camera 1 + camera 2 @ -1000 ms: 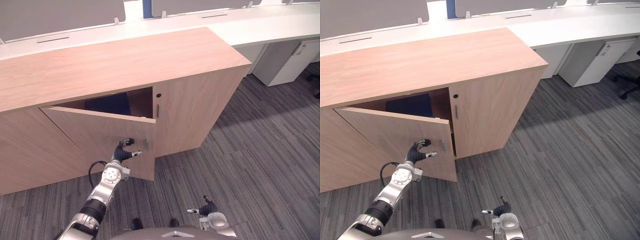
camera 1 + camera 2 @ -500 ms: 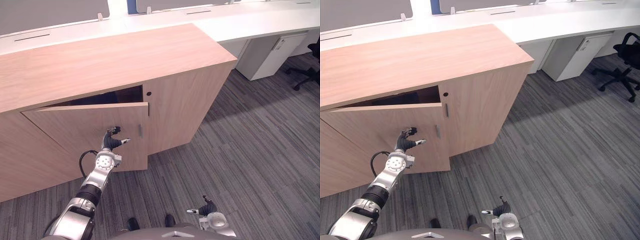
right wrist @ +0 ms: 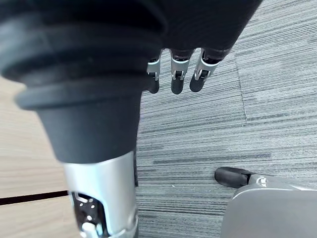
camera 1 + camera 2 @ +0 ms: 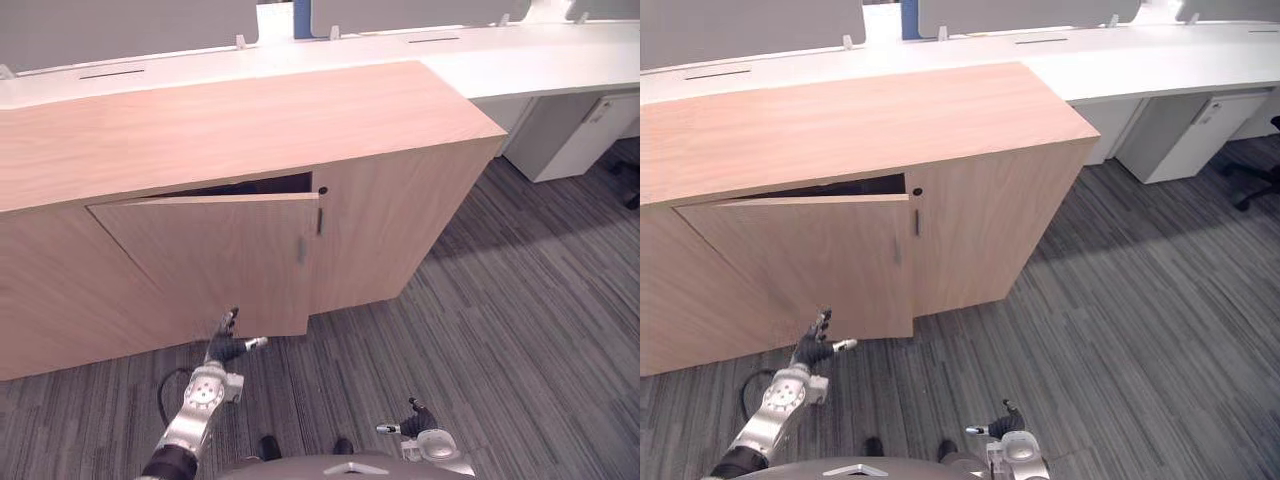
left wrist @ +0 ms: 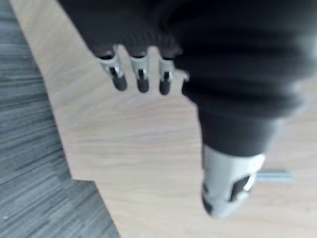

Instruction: Walk over to the cabinet, pick up the folder, carry it to the office cabinet, place the folder inside the office cabinet, then close the office cabinet door

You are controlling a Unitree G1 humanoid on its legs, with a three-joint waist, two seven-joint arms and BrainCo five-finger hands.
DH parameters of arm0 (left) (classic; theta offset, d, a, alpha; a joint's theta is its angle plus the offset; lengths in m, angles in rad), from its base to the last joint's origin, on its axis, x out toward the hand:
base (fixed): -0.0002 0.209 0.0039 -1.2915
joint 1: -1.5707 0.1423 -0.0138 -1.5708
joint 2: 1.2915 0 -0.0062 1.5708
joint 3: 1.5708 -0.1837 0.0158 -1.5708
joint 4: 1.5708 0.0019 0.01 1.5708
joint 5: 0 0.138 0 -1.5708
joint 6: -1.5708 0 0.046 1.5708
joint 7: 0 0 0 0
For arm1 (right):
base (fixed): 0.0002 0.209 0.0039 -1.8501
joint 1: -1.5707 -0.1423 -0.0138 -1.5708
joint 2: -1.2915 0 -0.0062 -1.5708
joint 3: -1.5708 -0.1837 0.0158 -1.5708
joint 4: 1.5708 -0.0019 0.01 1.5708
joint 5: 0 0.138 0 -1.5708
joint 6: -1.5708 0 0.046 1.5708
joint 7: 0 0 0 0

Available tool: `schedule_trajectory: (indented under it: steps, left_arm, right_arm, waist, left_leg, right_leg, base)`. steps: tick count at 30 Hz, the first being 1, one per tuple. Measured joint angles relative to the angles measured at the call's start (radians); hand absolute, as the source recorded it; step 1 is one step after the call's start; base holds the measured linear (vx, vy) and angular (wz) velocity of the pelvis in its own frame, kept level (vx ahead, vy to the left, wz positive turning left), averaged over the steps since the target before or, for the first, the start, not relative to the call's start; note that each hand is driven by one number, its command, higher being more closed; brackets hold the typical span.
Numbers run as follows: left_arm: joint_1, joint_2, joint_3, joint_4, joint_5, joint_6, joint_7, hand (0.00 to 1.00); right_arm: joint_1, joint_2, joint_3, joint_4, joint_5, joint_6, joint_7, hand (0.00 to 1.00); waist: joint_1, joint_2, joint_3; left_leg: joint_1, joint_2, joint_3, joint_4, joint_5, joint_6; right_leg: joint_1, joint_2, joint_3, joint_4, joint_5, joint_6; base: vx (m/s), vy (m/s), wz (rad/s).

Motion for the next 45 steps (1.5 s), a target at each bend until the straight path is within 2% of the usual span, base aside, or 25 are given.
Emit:
schedule_trajectory:
  steps: [4,12,27,45]
  left_arm:
    - [0.042,-0.006,0.014,0.074,-0.008,-0.001,-0.041,0.0]
    - [0.053,-0.033,0.17,0.439,0.016,0.02,-0.066,0.0]
    - [0.051,-0.052,0.294,0.511,0.05,0.036,-0.059,0.0]
    - [0.056,-0.059,0.313,0.515,0.051,0.046,-0.058,0.0]
  right_arm:
    - [-0.001,0.001,-0.018,0.008,0.0,0.001,0.002,0.0]
    - [-0.025,0.003,-0.038,0.081,0.002,0.001,0.017,0.0]
    - [-0.058,0.015,-0.086,0.129,0.03,0.012,0.022,0.0]
    - [-0.079,0.02,-0.103,0.152,0.041,0.014,0.041,0.0]
  waist:
    - [0.007,0.002,-0.002]
    - [0.026,-0.008,-0.01]
    - [0.029,-0.004,-0.001]
    - [0.042,0.002,0.018]
  left_leg:
    - [-0.001,-0.005,-0.013,0.0,-0.001,-0.001]
    - [0.004,-0.011,-0.032,0.0,0.0,0.0]
    - [0.033,-0.014,-0.059,0.0,-0.003,0.001]
    - [0.043,-0.025,-0.084,0.0,-0.007,0.001]
  right_leg:
    - [0.003,-0.006,-0.02,0.002,-0.014,0.001]
    - [0.019,-0.01,-0.036,0.003,-0.013,0.004]
    - [0.052,-0.014,-0.072,0.024,-0.043,0.003]
    - [0.067,-0.024,-0.097,0.037,-0.058,0.01]
  base:
    - [-0.04,0.012,0.12]
    - [0.02,0.005,0.08]
    - [0.01,-0.018,0.06]
    - [0.01,-0.011,0.04]
